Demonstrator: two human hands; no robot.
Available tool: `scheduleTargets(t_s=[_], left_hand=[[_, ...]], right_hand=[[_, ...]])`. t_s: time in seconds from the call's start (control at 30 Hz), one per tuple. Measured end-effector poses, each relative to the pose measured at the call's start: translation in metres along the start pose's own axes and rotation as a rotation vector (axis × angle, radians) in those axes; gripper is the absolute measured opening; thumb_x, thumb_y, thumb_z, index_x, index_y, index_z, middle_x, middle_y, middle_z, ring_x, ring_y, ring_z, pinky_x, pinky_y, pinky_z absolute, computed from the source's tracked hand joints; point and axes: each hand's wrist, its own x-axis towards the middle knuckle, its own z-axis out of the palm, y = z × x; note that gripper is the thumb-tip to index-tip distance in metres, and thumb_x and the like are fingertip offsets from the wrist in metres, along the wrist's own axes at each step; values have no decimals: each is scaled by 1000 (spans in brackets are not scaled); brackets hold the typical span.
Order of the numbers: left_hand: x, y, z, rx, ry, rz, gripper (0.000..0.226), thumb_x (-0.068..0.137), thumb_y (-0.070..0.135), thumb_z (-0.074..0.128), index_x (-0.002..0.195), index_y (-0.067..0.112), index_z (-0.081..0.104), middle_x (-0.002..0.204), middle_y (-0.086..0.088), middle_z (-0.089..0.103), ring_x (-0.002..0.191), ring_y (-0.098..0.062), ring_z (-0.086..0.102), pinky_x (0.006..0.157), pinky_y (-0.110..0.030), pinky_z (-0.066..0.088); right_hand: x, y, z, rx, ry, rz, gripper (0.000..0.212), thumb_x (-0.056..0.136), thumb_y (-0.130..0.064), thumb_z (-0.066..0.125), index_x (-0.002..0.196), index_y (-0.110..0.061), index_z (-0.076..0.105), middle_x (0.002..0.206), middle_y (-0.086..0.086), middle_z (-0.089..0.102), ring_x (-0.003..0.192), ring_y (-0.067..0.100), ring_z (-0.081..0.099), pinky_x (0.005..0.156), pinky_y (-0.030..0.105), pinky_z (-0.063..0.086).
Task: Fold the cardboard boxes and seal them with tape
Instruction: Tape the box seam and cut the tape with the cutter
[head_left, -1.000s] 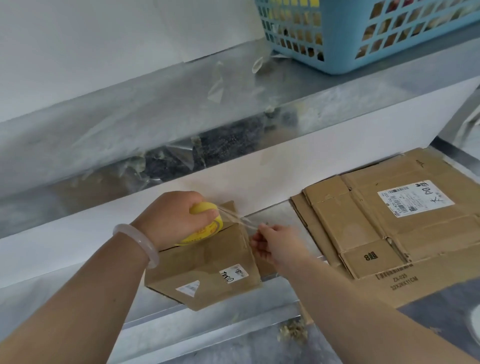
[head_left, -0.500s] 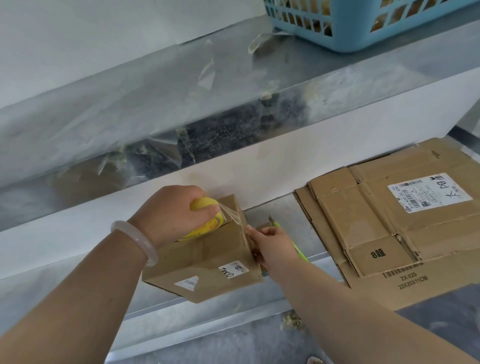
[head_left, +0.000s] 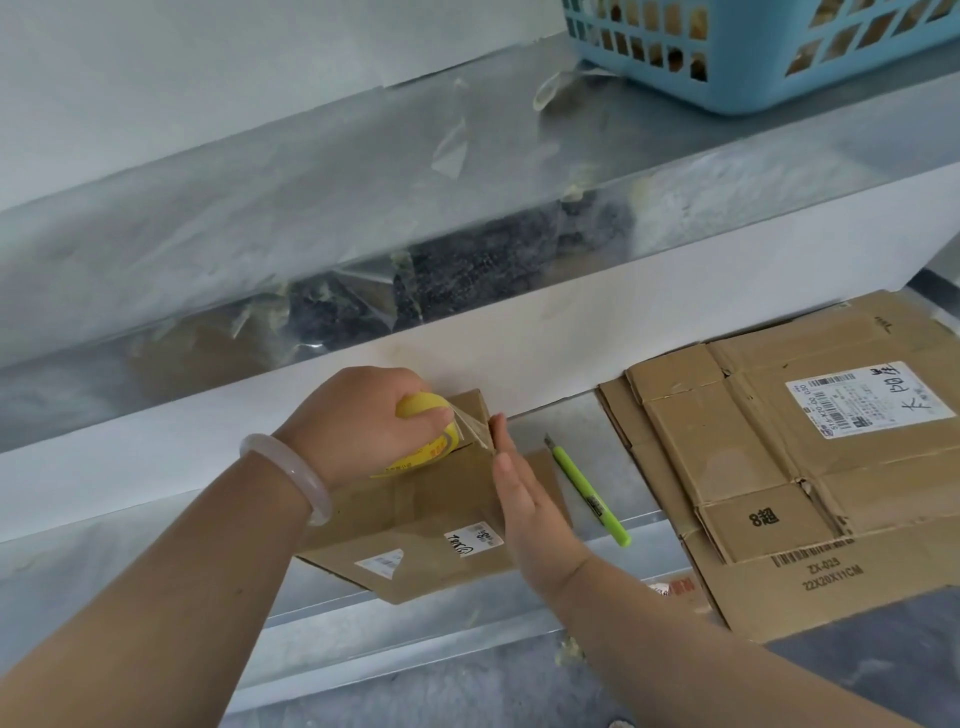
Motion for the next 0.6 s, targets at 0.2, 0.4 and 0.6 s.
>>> scheduleTargets(t_s=[0.2, 0.4, 0.6], left_hand=[[-1, 1, 1, 3, 17, 20, 37, 87, 54, 53, 101, 24, 68, 95, 5, 68, 89, -14, 60, 82, -38, 50], [-3, 1, -2, 59, -6, 13, 42, 88, 55, 50, 99, 18, 67, 91, 1, 67, 85, -16, 61, 79, -40, 51], [-3, 6, -5, 81, -34, 39, 35, 90, 50, 50, 96, 19, 65, 87, 2, 65, 81, -14, 60, 75, -36, 51]], right_hand=[[2, -10, -11, -88, -163, 214, 73, 96, -59, 42, 154, -38, 4, 156, -17, 23, 143, 5, 24, 114, 23, 19], [12, -29, -21, -384, -174, 68, 100, 82, -57, 65, 151, -47, -7, 157, -24, 11, 141, -4, 13, 116, 26, 16], [23, -41, -4, -602, -183, -111, 106, 84, -34, 71, 150, -44, -12, 151, -29, 25, 141, -4, 16, 115, 24, 19]])
